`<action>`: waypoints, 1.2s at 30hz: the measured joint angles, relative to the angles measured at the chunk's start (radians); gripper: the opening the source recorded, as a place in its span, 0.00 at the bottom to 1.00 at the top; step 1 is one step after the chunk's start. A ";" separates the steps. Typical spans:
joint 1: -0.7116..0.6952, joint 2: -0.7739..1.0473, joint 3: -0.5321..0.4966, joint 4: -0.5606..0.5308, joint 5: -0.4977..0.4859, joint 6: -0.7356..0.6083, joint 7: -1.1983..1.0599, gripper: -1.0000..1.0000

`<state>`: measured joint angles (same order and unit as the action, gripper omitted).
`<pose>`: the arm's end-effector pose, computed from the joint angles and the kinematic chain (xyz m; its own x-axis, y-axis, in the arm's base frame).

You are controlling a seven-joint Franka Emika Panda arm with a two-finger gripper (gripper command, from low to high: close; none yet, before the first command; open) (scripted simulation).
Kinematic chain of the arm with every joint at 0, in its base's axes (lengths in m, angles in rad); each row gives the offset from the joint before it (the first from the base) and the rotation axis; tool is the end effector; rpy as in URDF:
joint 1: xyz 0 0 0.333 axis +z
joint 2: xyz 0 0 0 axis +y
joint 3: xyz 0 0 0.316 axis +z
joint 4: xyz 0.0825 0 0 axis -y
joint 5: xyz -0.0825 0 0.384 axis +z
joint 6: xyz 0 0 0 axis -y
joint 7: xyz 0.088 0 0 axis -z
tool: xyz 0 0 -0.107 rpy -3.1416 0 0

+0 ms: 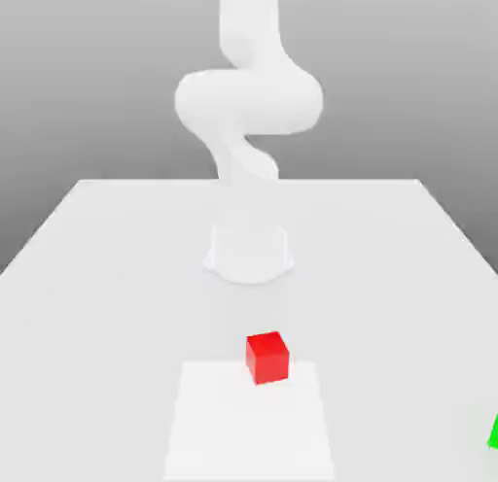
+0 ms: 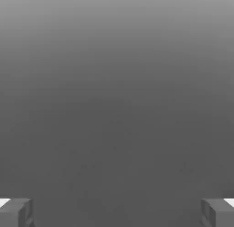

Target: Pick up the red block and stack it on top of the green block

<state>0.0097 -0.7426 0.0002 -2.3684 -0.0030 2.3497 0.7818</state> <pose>0.3718 0.0037 0.6610 0.5387 -0.6977 0.4722 -0.5207 -0.7164 -0.4644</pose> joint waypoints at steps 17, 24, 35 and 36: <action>0.087 0.564 -0.025 -0.564 -0.009 0.463 -0.175 0.50; 0.078 0.892 -0.005 -0.564 0.009 0.733 -0.203 0.00; 0.074 0.781 -0.002 -0.580 0.001 0.636 -0.196 0.00; 0.068 0.746 0.004 -0.585 0.000 0.606 -0.196 0.00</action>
<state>0.0780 0.0030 0.0037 -2.9531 -0.0026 2.9558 0.5861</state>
